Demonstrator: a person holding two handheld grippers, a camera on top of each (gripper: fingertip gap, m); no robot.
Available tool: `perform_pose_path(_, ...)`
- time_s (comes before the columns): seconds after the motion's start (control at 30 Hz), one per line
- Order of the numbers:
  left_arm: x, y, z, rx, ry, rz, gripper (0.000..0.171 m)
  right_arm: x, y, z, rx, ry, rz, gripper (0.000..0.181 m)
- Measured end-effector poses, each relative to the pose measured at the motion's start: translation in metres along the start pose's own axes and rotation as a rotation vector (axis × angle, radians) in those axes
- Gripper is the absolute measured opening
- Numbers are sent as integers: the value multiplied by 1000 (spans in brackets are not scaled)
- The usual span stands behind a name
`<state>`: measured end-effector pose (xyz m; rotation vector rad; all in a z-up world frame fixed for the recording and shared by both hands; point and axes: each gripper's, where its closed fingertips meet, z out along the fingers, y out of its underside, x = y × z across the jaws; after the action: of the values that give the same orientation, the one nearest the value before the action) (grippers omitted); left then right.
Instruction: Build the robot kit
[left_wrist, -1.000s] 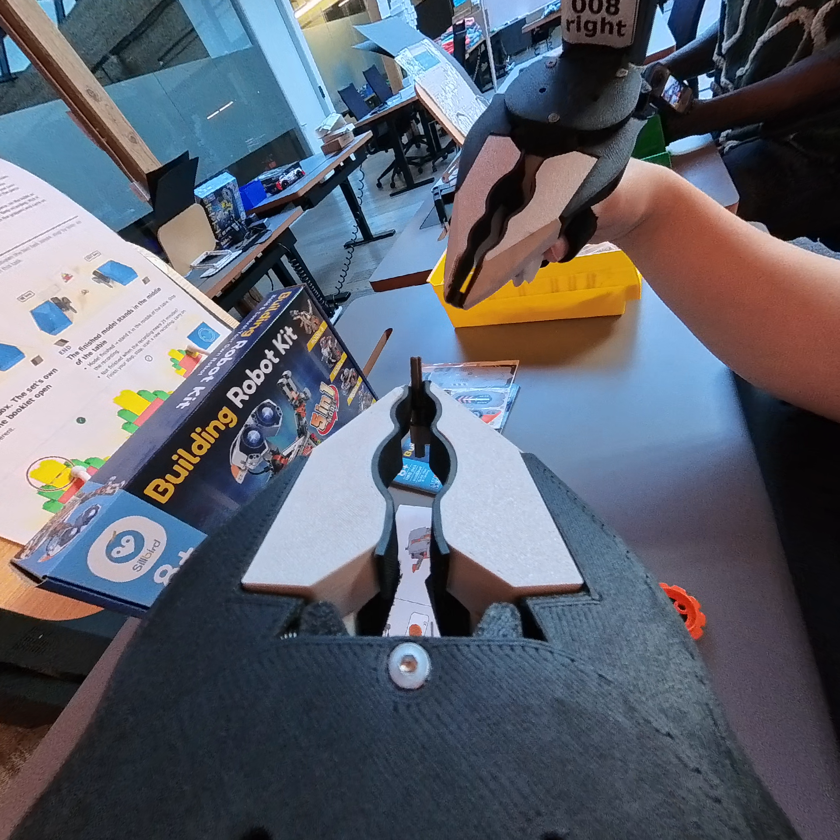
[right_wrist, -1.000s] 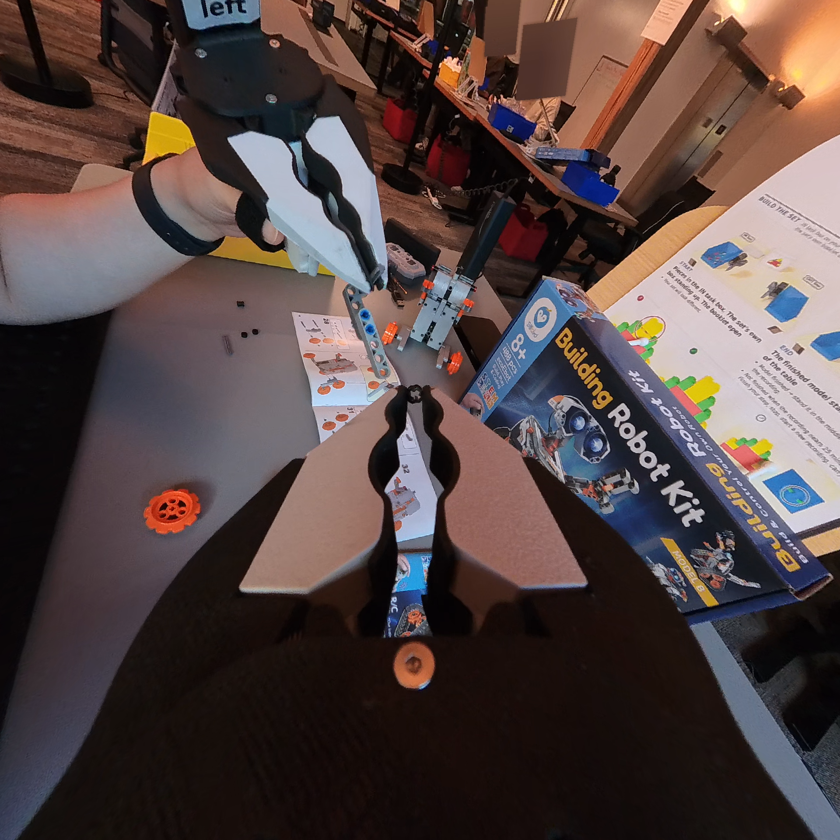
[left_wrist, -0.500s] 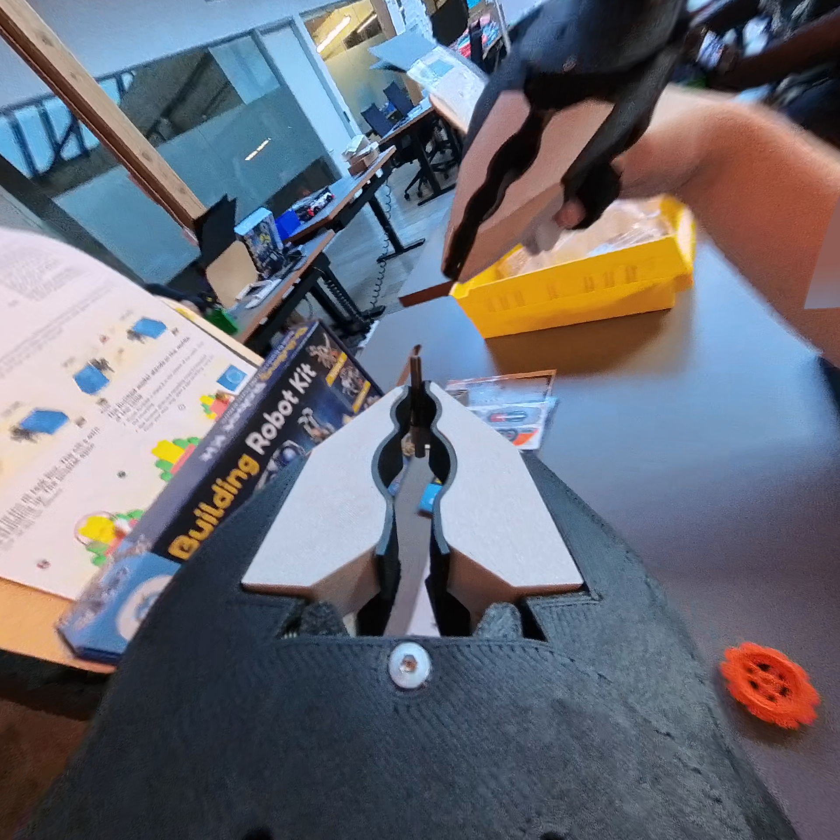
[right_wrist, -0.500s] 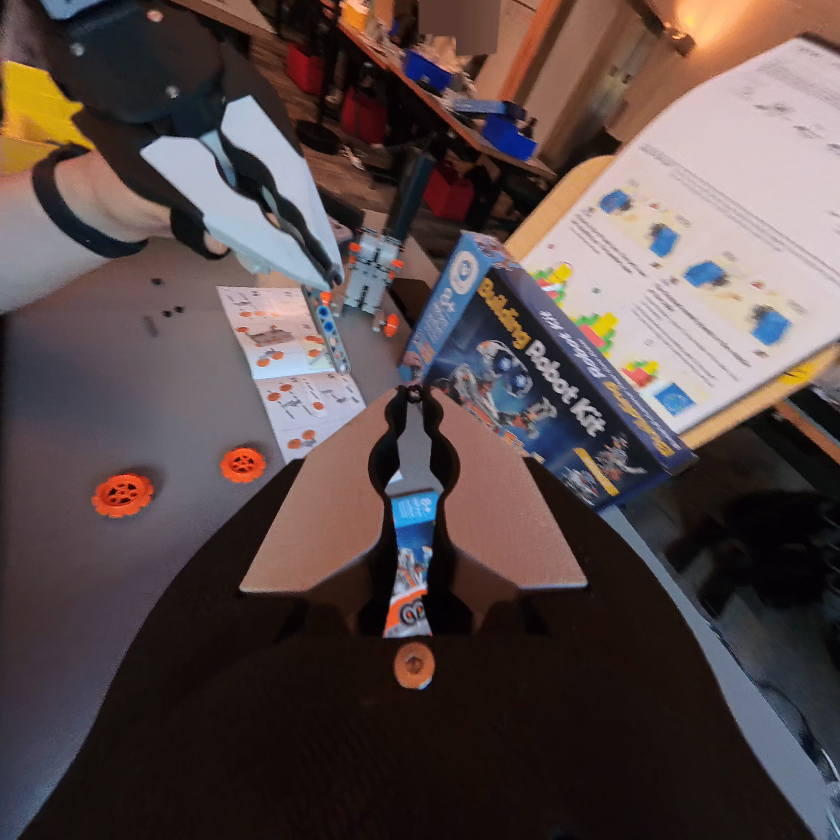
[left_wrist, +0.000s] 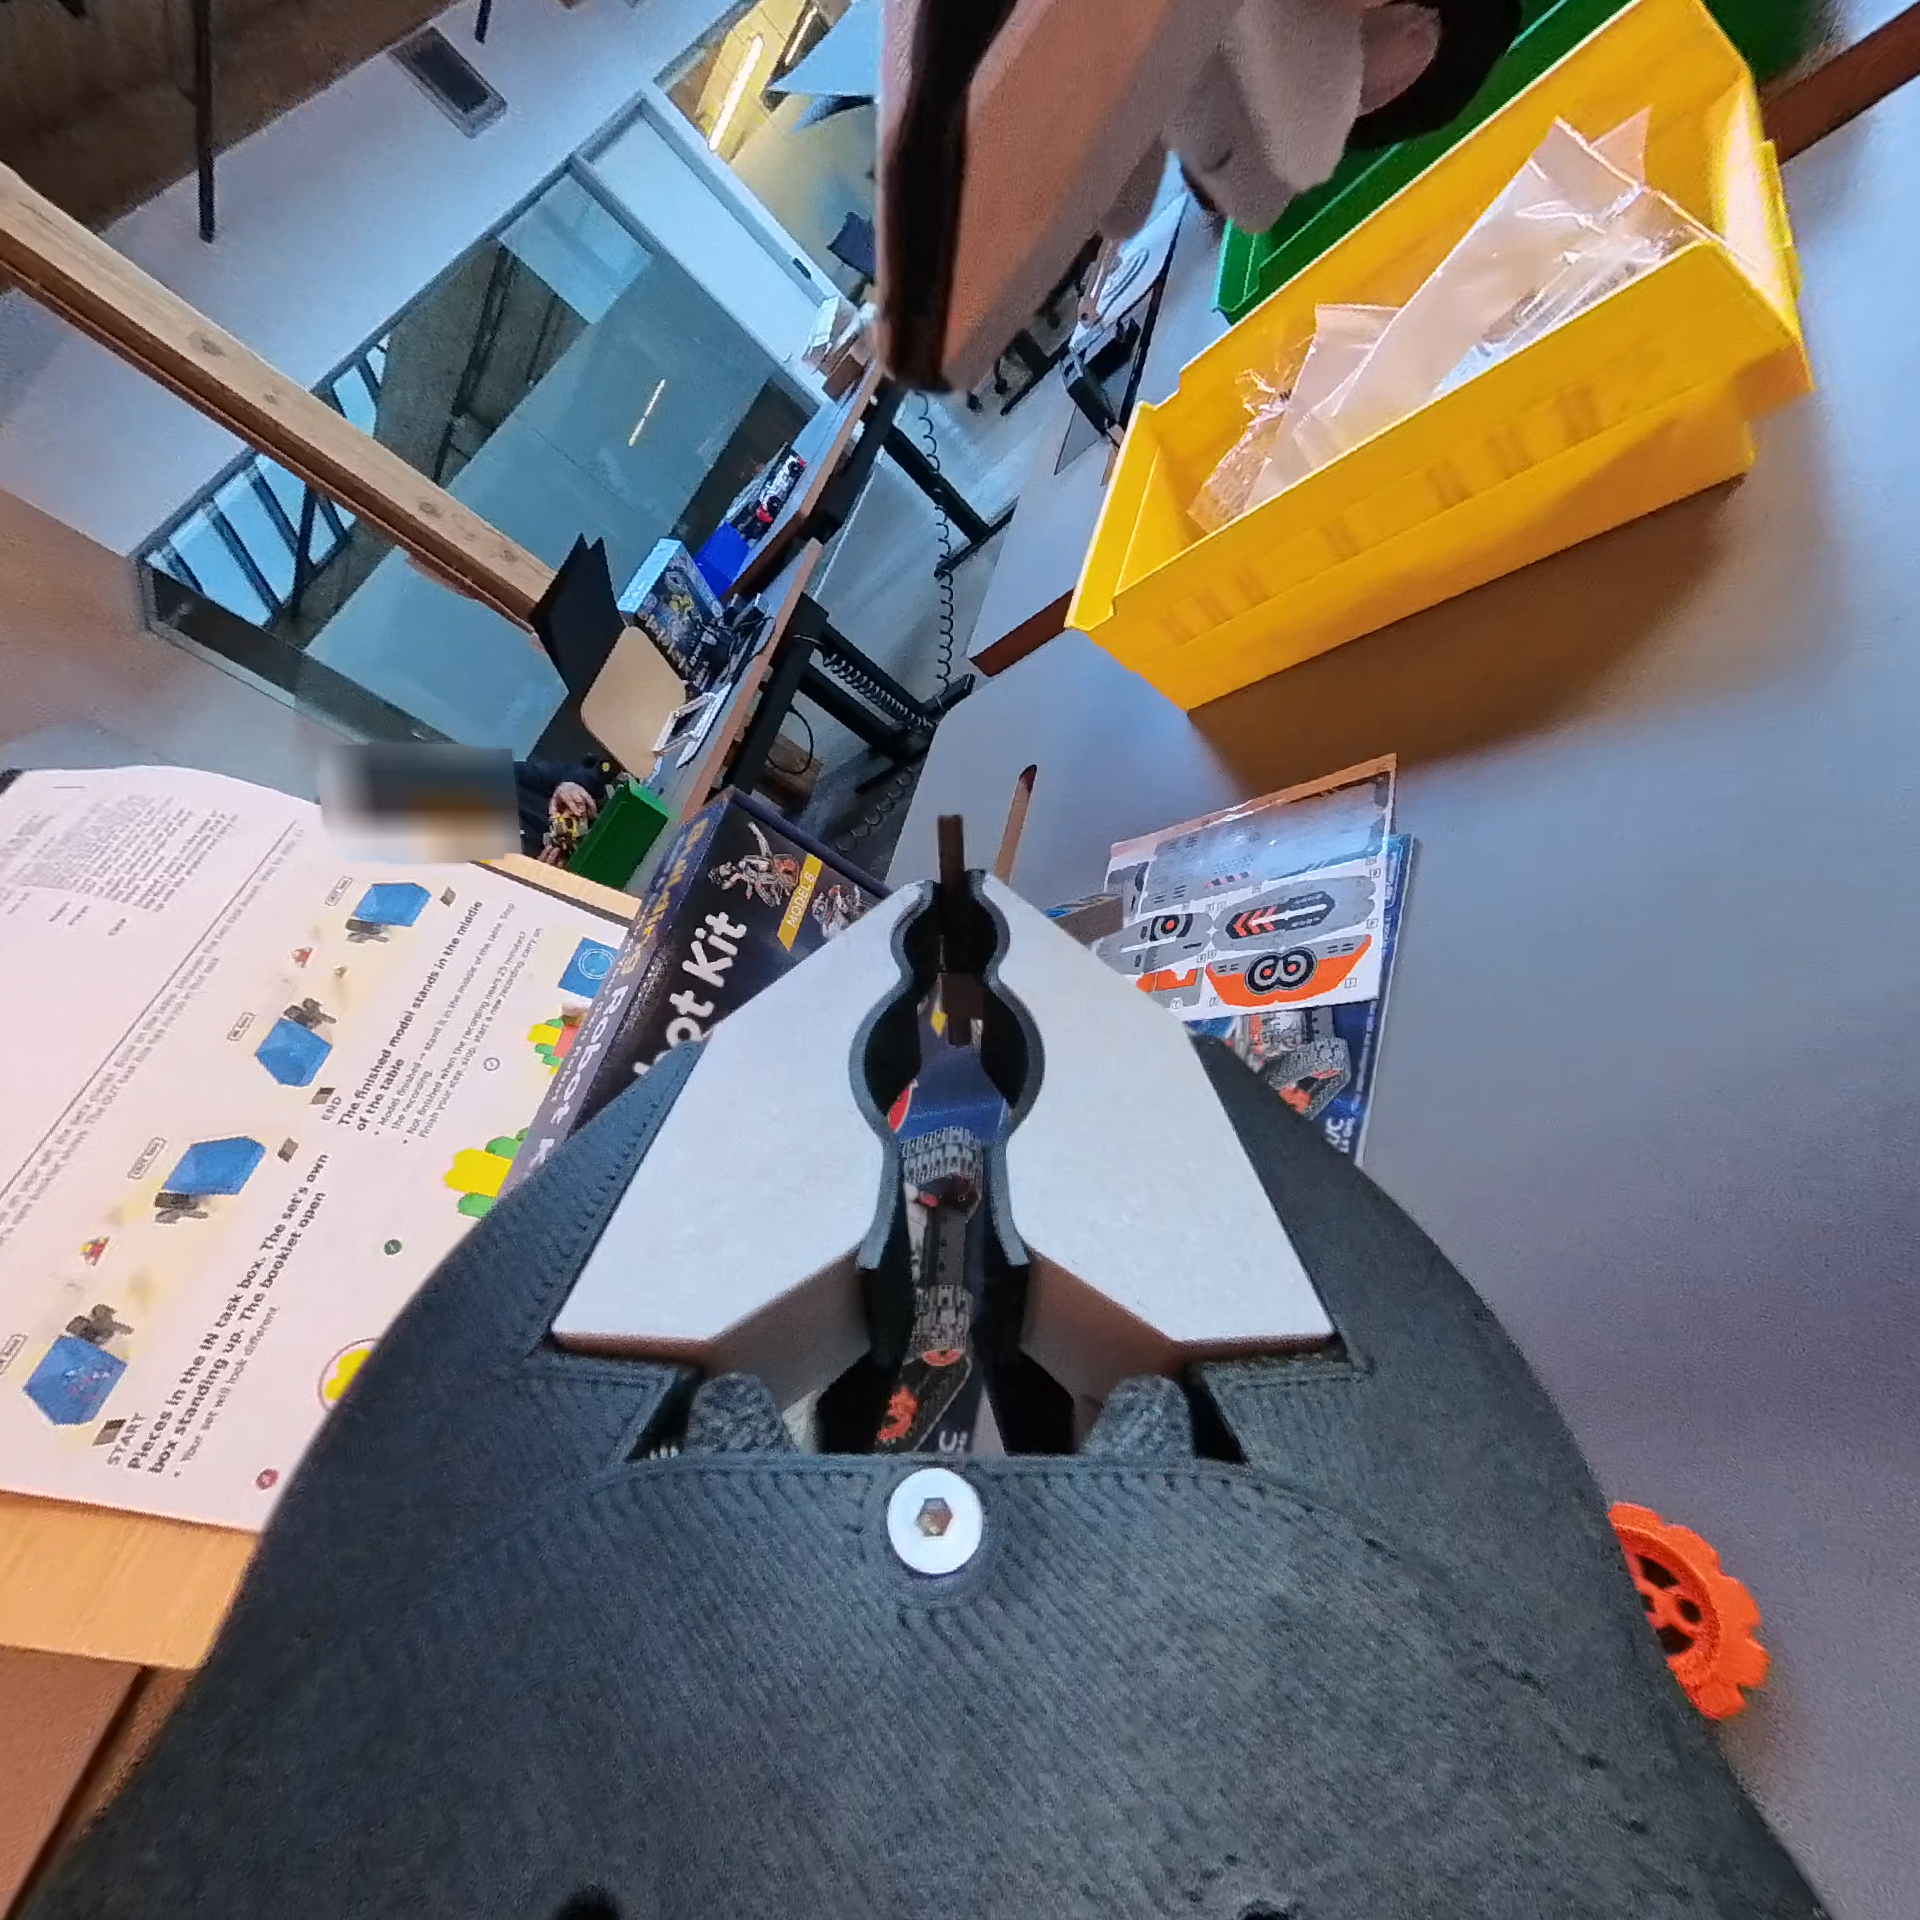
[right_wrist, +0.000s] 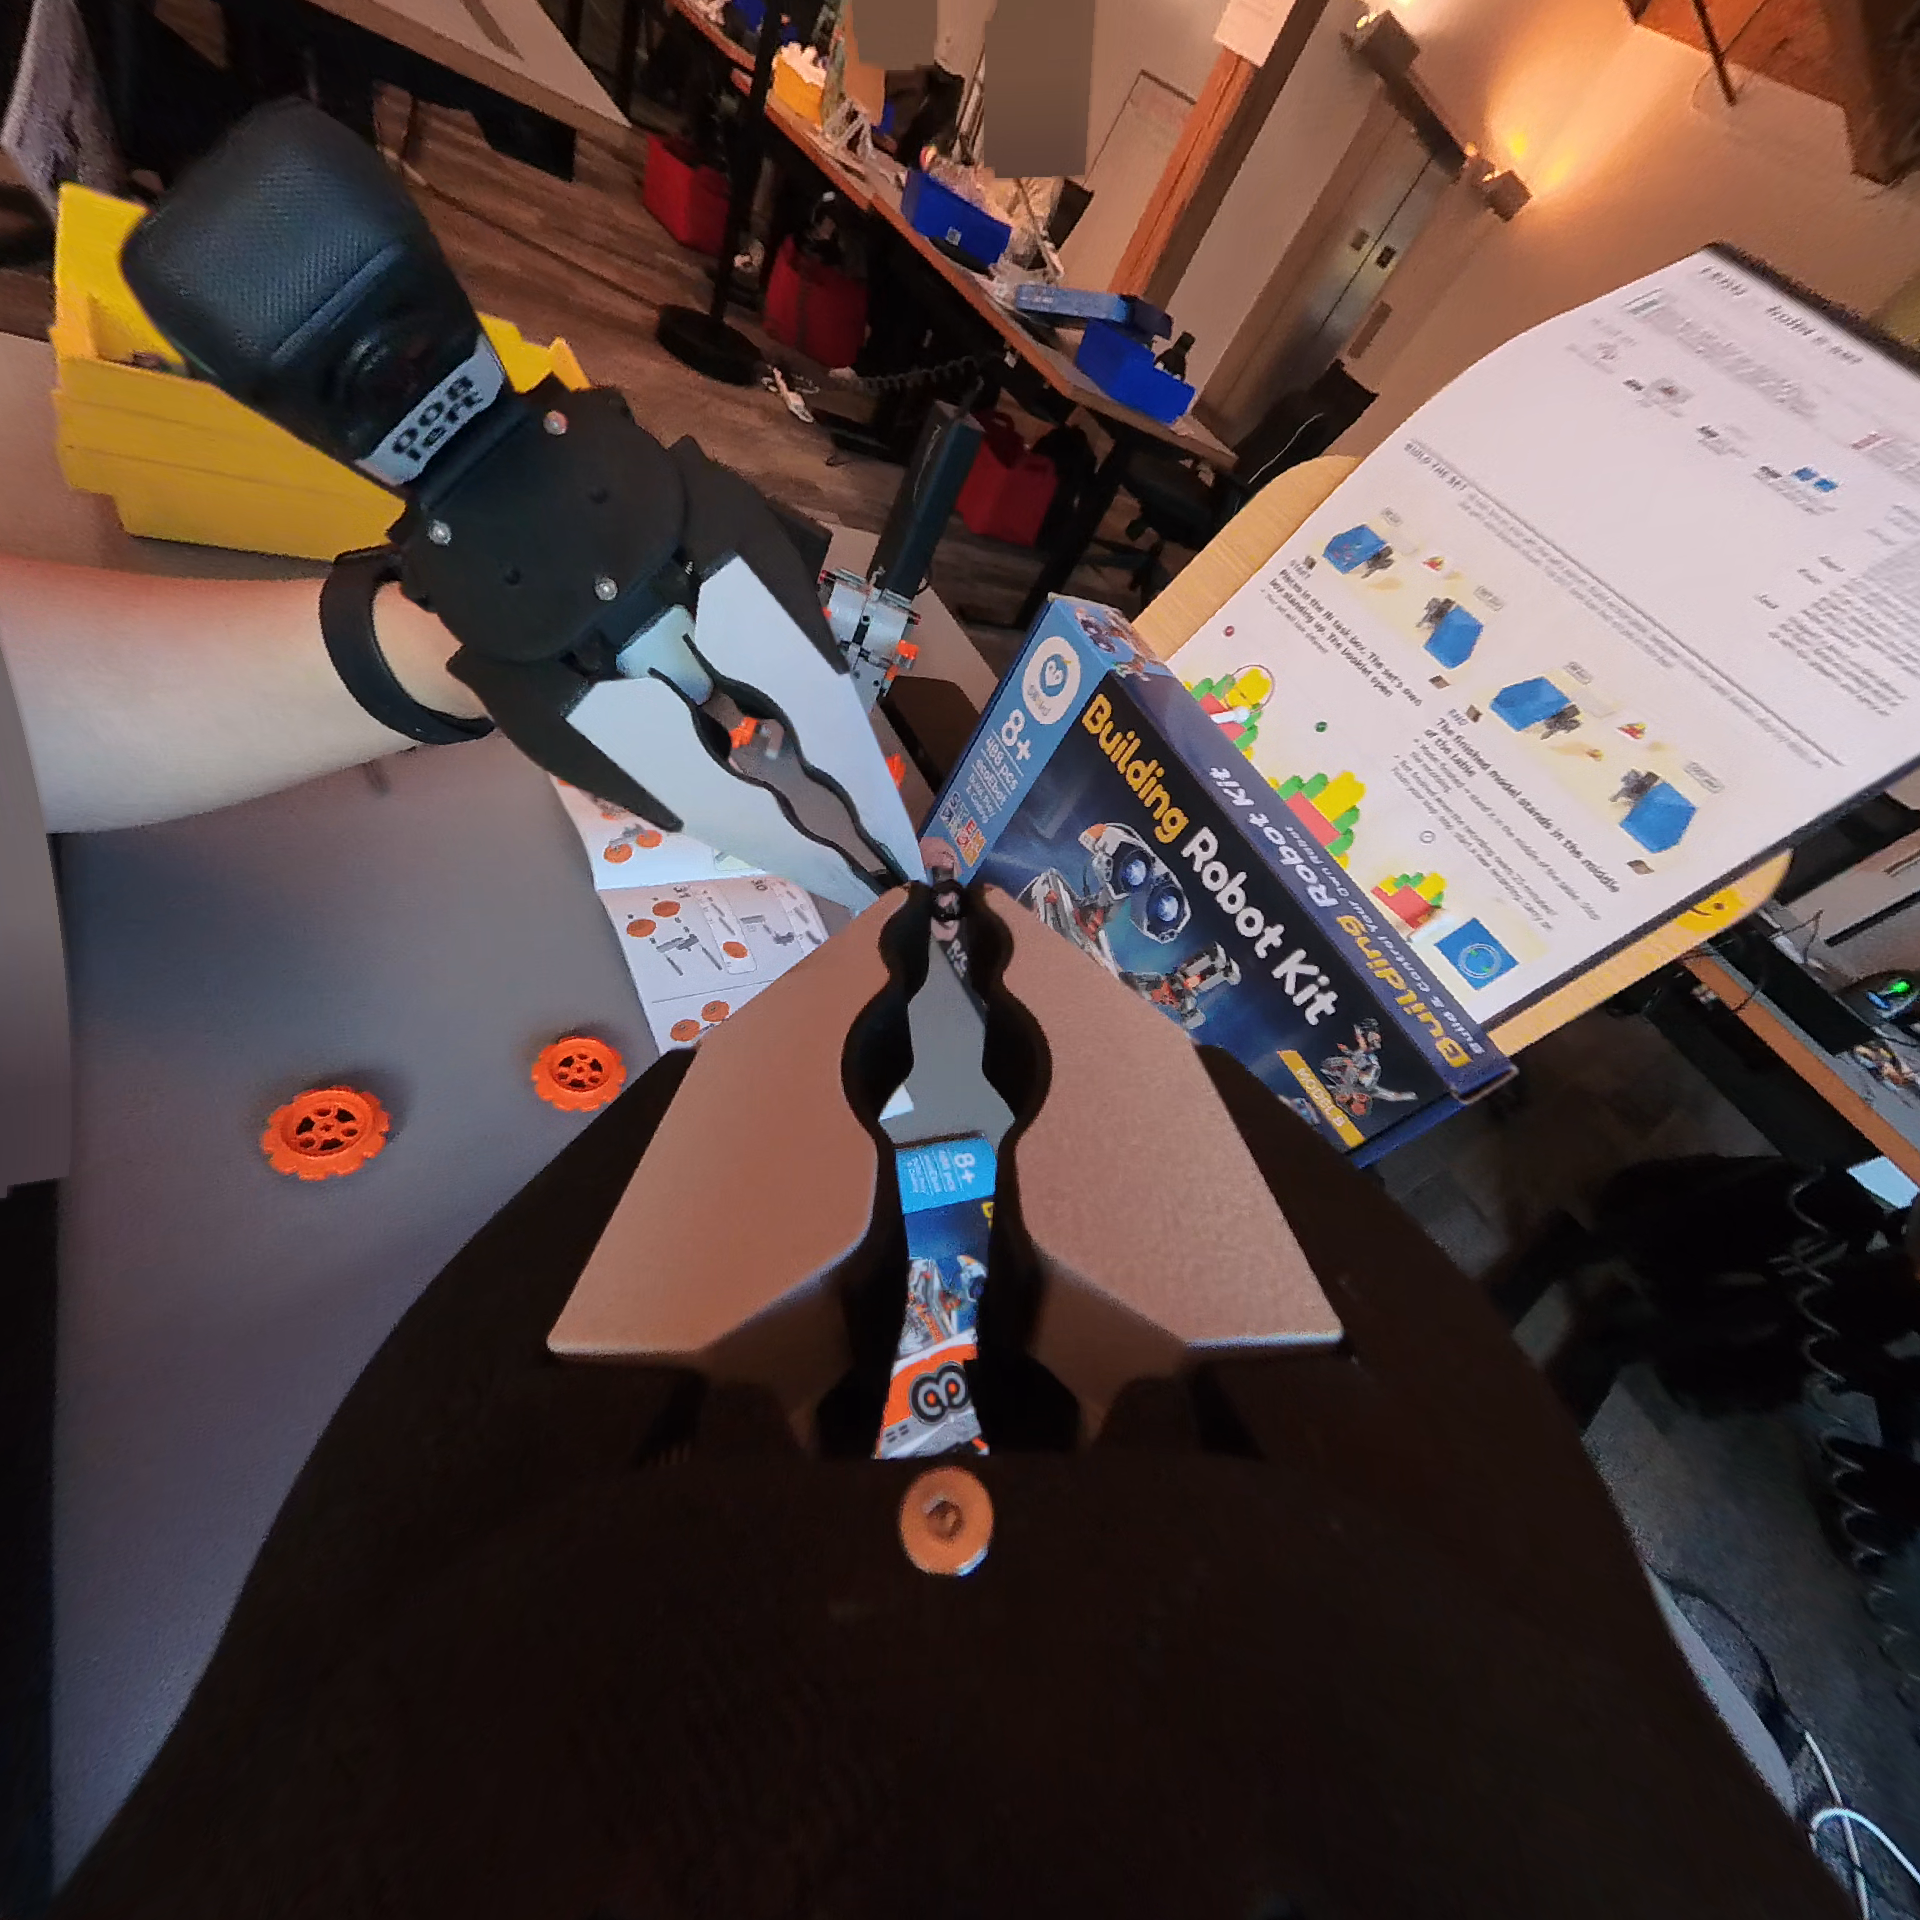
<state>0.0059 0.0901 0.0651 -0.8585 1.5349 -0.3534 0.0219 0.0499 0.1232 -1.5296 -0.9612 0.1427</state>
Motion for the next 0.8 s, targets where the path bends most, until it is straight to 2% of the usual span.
perform_pose_path(0.23, 5, 5, 3, 5, 1, 42, 1, -1, 7, 10, -43, -3, -8, 5)
perform_pose_path(0.43, 5, 12, 7, -10, 1, 51, 2, -3, -6, 11, 64, -42, 28, 5)
perform_pose_path(0.63, -7, 29, 3, -32, -22, 1, 0, -2, -1, 24, 166, -129, 92, 5)
perform_pose_path(0.8, -13, 32, -3, -46, -33, 16, 0, -14, 1, 48, 138, -169, 60, 5)
